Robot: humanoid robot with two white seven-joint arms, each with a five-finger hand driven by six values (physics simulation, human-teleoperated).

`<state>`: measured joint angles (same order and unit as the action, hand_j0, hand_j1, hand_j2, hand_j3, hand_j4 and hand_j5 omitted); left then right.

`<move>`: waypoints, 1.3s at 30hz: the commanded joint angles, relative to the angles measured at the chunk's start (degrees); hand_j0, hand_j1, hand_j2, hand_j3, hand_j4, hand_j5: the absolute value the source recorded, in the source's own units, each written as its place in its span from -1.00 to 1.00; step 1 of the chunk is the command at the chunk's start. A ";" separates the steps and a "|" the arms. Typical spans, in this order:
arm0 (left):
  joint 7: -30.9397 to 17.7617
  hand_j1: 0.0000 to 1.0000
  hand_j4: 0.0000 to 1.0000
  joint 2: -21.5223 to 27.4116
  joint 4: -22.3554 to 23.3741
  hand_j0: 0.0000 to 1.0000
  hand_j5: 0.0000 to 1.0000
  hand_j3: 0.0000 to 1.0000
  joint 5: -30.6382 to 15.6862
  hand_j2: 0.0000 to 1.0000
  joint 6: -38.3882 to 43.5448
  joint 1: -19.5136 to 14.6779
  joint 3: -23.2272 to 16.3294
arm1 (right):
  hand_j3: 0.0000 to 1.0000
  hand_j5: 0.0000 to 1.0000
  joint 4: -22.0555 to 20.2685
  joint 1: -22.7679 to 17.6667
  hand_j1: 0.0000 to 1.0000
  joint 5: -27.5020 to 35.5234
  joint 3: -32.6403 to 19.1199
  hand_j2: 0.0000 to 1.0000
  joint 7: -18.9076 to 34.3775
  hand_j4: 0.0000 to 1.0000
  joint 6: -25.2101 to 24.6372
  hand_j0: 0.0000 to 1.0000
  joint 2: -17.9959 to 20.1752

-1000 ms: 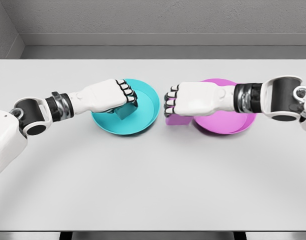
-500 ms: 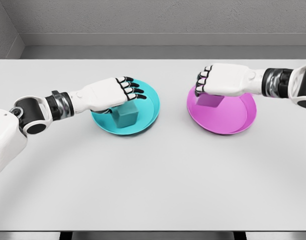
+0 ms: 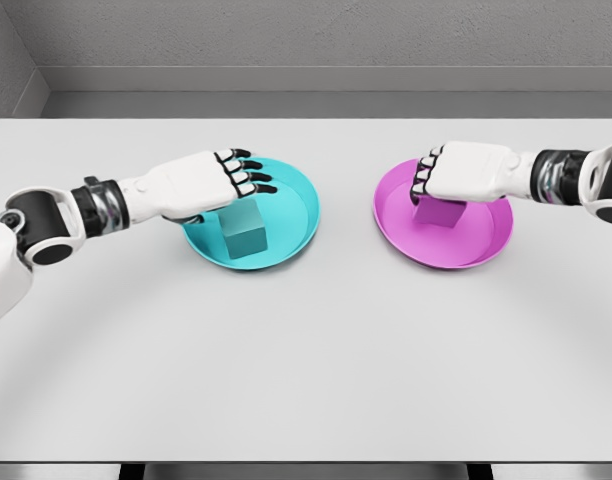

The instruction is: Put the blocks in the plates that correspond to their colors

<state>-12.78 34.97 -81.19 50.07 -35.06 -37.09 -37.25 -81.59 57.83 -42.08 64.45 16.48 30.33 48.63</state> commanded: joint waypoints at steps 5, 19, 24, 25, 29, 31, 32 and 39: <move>0.21 1.00 1.00 5.54 -3.01 1.00 1.00 1.00 -4.01 1.00 0.06 0.18 0.34 | 1.00 1.00 -0.14 -0.44 1.00 0.95 0.15 1.00 -0.21 1.00 -1.95 1.00 0.15; 0.21 1.00 1.00 20.66 -9.34 1.00 1.00 1.00 -19.31 1.00 0.06 2.20 2.27 | 1.00 1.00 -1.02 -3.34 1.00 4.81 -12.33 1.00 -0.74 1.00 -1.33 1.00 6.39; 0.21 1.00 1.00 22.68 -10.83 1.00 1.00 1.00 -19.40 1.00 0.06 6.77 6.23 | 1.00 1.00 -7.79 -14.15 1.00 5.34 -24.02 1.00 -0.92 1.00 -1.24 1.00 11.84; 0.21 1.00 1.00 22.68 -10.92 1.00 1.00 1.00 -19.57 1.00 0.06 7.29 6.49 | 1.00 1.00 -8.58 -16.25 1.00 5.34 -25.78 1.00 -0.92 1.00 -1.24 1.00 12.54; 0.21 1.00 1.00 23.21 -10.83 1.00 1.00 1.00 -19.75 1.00 0.06 7.47 6.84 | 1.00 1.00 -9.99 -21.18 1.00 5.34 -29.47 1.00 -2.15 1.00 2.27 1.00 14.74; 0.21 1.00 1.00 23.21 -10.83 1.00 1.00 1.00 -19.84 1.00 0.06 7.65 7.02 | 1.00 1.00 -10.34 -23.64 1.00 5.34 -30.79 1.00 -2.24 1.00 4.47 1.00 15.35; 0.21 1.00 1.00 23.21 -10.83 1.00 1.00 1.00 -19.84 1.00 0.06 7.65 7.19 | 1.00 1.00 -11.13 -24.61 1.00 5.34 -30.62 1.00 -2.24 1.00 4.65 1.00 15.44; 0.21 1.00 1.00 24.00 -10.83 1.00 1.00 1.00 -19.84 1.00 0.06 8.35 7.28 | 1.00 1.00 -13.77 -26.63 1.00 5.34 -30.61 1.00 -2.15 1.00 4.56 1.00 15.44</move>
<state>-12.63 58.73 -92.02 30.57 -35.06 -28.74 -30.08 -94.97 31.20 -36.98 34.01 14.36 34.86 63.91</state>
